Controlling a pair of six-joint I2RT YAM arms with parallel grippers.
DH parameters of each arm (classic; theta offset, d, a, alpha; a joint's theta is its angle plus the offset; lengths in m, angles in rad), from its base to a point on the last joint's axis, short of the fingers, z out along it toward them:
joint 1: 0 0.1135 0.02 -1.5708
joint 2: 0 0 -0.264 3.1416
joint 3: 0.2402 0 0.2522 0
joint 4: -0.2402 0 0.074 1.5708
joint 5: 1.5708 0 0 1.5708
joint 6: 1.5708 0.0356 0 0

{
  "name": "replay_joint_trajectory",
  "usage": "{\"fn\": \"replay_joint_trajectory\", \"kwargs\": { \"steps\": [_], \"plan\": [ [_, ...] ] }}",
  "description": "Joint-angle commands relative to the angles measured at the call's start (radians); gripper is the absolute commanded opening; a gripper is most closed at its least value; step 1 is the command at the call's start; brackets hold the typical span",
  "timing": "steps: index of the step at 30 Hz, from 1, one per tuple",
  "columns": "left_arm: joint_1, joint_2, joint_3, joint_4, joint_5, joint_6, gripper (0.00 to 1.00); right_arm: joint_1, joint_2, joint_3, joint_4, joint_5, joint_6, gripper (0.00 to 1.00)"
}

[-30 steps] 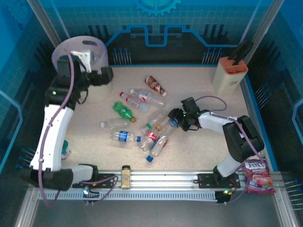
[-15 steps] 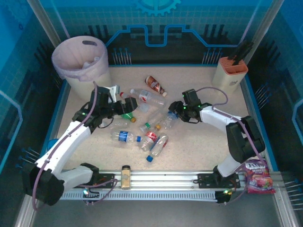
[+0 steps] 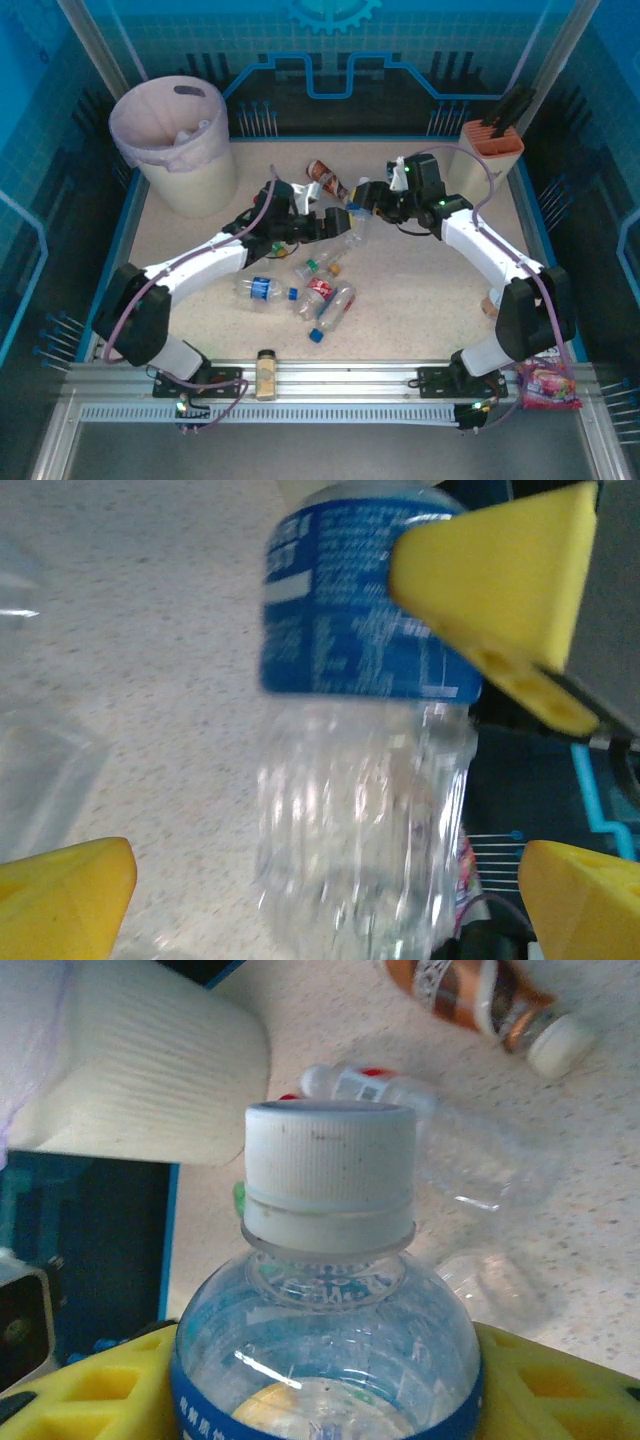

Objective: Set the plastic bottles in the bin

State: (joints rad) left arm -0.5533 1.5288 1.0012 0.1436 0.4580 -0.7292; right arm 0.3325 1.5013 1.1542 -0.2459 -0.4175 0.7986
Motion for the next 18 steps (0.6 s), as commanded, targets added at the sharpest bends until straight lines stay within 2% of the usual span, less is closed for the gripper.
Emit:
{"fn": "replay_joint_trajectory", "kwargs": {
  "steps": [1, 7, 11, 14, 18],
  "plan": [
    [-0.027, 0.048, 0.050, 0.153, 0.055, -0.057, 0.99, -0.004, -0.012, 0.022, 0.007, -0.104, -0.008, 0.47],
    [-0.036, 0.099, 0.077, 0.135, 0.064, -0.052, 0.97, -0.005, -0.010, 0.005, 0.065, -0.115, 0.036, 0.47],
    [-0.036, 0.110, 0.076, 0.146, 0.073, -0.062, 0.78, -0.009, -0.002, -0.011, 0.117, -0.119, 0.077, 0.46],
    [-0.036, 0.113, 0.074, 0.146, 0.070, -0.064, 0.68, -0.010, 0.008, -0.014, 0.140, -0.119, 0.096, 0.46],
    [-0.036, 0.114, 0.076, 0.141, 0.063, -0.063, 0.60, -0.010, 0.013, -0.013, 0.148, -0.116, 0.113, 0.53]
  ]
}}
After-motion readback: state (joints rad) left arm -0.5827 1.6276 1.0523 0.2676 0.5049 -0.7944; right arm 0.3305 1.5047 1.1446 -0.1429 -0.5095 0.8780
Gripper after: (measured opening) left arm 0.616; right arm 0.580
